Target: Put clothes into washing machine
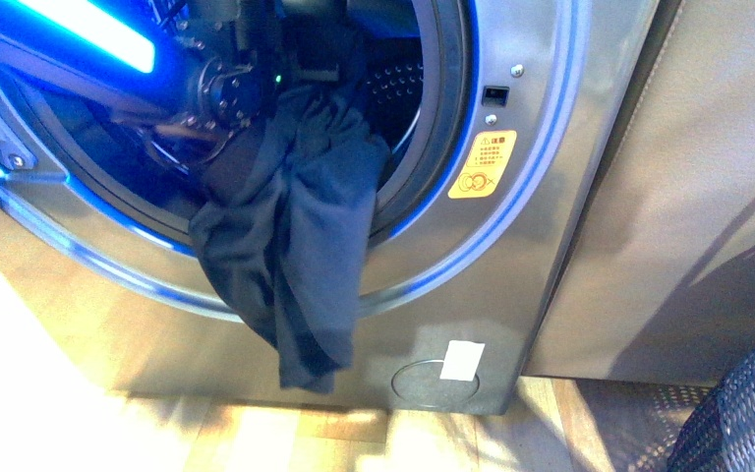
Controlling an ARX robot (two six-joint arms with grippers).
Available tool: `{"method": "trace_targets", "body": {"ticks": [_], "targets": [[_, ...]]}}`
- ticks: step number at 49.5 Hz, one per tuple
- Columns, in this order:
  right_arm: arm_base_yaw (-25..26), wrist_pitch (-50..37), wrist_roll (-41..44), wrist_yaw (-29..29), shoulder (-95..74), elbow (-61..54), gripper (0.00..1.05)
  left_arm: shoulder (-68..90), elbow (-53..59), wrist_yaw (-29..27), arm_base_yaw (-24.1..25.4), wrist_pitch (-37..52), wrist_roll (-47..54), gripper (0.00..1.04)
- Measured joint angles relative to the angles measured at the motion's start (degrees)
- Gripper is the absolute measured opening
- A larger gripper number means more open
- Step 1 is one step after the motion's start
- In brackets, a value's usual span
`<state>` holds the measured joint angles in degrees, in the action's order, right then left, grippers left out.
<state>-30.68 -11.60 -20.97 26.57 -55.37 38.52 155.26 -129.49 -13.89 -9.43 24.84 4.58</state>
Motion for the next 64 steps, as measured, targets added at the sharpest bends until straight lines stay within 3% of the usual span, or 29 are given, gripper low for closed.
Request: {"method": "trace_targets", "body": {"ticks": [15,22,24,41,57,61,64], "targets": [[0.83,-4.13,1.64,1.22,-0.46,-2.49,0.93,10.25,-21.49,-0.83,0.66,-11.96,0.15,0.06],[5.49,-13.18,13.77,-2.6,3.74,-10.95,0.71,13.38,-27.19,-1.2,0.87,-14.91,-0.13,0.06],[8.09,-14.6,17.03,-4.83,6.1,-15.04,0.6,13.81,-28.76,-1.22,1.03,-15.76,-0.35,0.06],[17.79,-15.74,20.63,-14.05,16.24,-26.95,0.02,13.6,-35.69,-0.92,1.25,-16.22,-1.68,0.06],[24.24,-11.89,20.79,-20.39,26.4,-33.38,0.02,12.41,-35.69,-1.22,1.11,-16.94,-2.19,0.06],[28.09,-10.47,20.81,-25.7,28.57,-34.18,0.02,12.09,-35.71,-0.61,0.85,-17.66,-1.81,0.06],[30.14,-9.33,20.81,-26.23,30.58,-34.75,0.02,11.98,-35.74,-0.04,0.59,-18.64,-1.73,0.2]]}}
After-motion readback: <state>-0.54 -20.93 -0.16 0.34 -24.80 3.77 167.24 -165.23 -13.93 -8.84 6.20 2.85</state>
